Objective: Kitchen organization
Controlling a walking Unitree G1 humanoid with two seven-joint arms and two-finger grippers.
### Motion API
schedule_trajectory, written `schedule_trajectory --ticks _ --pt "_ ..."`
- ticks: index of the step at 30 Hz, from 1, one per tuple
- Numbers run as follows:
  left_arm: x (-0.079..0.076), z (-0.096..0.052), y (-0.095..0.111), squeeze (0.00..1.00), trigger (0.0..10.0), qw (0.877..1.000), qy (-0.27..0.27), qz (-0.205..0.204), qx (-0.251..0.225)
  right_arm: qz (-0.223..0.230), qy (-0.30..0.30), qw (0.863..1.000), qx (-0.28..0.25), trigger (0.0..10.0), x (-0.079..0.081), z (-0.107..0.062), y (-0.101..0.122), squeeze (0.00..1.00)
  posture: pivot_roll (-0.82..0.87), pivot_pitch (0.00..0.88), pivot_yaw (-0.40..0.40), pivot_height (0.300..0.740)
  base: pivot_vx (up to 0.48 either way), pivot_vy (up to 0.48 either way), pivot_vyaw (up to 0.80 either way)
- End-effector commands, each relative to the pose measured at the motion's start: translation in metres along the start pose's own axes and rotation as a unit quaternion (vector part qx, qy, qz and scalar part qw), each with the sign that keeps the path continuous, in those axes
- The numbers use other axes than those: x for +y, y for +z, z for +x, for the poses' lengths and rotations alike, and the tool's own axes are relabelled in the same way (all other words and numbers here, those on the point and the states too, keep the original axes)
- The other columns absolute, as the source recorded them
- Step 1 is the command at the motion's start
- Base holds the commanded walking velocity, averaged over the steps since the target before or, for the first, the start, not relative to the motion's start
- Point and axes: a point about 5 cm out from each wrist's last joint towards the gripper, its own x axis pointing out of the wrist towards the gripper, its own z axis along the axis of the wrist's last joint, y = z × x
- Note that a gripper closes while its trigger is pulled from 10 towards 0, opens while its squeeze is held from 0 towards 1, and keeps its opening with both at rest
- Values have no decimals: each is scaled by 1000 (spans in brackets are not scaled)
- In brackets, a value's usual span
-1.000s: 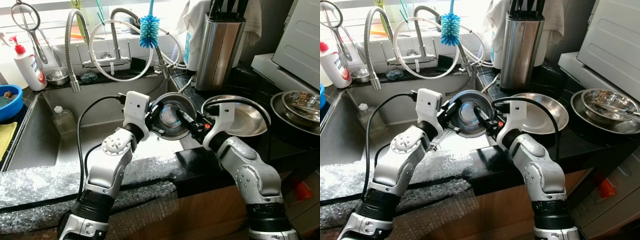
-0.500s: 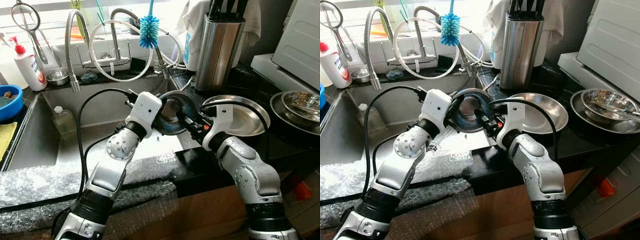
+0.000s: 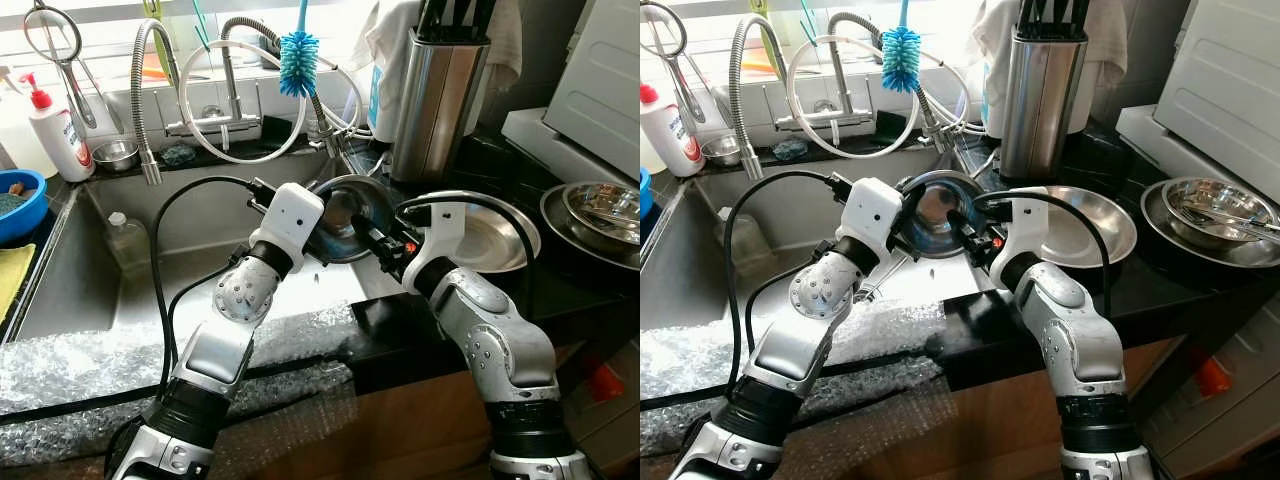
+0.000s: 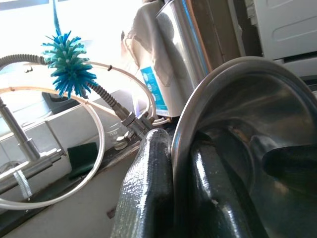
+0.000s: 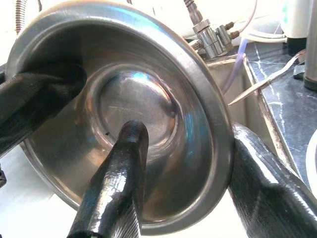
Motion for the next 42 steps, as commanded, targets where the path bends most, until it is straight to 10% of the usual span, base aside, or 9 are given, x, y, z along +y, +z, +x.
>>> schedule_trajectory --ticks 1,13,22,23,42 --pt "16 15 11 0 10000 996 85 16 -5 13 162 987 15 10000 70 13 -7 0 -174 0 3 740 0 0 0" --pt "9 15 10 0 10000 994 70 87 -5 13 166 986 10 10000 78 16 -4 0 -176 0 4 740 0 0 0" --pt "3 14 12 0 10000 997 53 54 -19 22 75 997 -8 10000 58 23 1 0 -175 0 1 740 0 0 0" --pt "3 14 12 0 10000 997 54 54 -19 28 70 997 -9 10000 57 23 1 1000 -174 0 1 740 0 0 0" --pt "-7 13 17 0 10000 998 10 30 -45 18 -57 998 -15 10000 26 26 -2 1000 -173 0 3 740 0 0 0"
